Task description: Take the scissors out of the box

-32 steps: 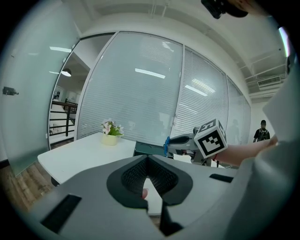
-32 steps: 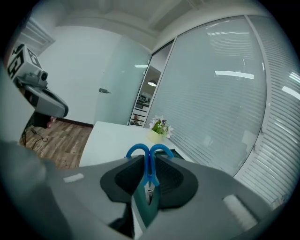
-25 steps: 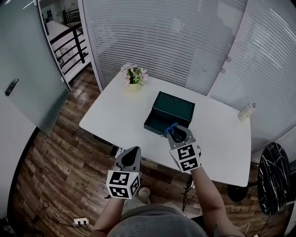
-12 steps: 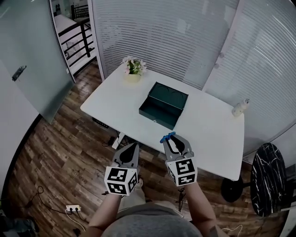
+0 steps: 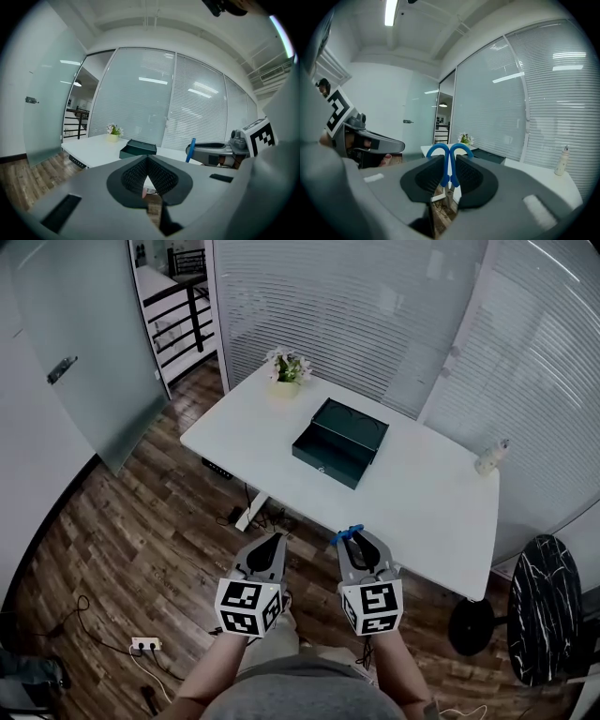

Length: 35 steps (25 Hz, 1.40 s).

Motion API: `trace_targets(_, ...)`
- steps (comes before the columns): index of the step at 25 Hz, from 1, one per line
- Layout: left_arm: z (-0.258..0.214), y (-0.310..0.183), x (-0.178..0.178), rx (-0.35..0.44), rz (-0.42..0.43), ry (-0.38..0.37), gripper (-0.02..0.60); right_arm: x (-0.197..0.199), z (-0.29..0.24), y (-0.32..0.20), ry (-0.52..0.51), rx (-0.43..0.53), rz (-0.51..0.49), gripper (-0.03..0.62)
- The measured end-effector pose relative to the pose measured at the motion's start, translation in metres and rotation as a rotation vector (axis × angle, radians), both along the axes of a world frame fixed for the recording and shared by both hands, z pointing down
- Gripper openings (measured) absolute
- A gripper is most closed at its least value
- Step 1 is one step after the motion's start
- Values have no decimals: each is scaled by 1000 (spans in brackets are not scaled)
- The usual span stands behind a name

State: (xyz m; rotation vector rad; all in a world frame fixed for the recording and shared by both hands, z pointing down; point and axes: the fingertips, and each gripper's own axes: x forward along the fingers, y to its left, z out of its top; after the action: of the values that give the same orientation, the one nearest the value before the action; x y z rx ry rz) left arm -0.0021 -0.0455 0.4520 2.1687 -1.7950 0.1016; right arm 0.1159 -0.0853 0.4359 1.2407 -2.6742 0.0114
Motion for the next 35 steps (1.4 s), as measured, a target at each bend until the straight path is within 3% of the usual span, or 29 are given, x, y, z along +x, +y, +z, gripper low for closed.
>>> trace_targets(7, 4, 21, 6, -1, -20, 16, 5, 7, 3, 24, -11, -1, -9, 91)
trace_targets(35, -12, 26, 10, 38, -18, 6, 5, 7, -15, 34, -41, 54, -1, 90)
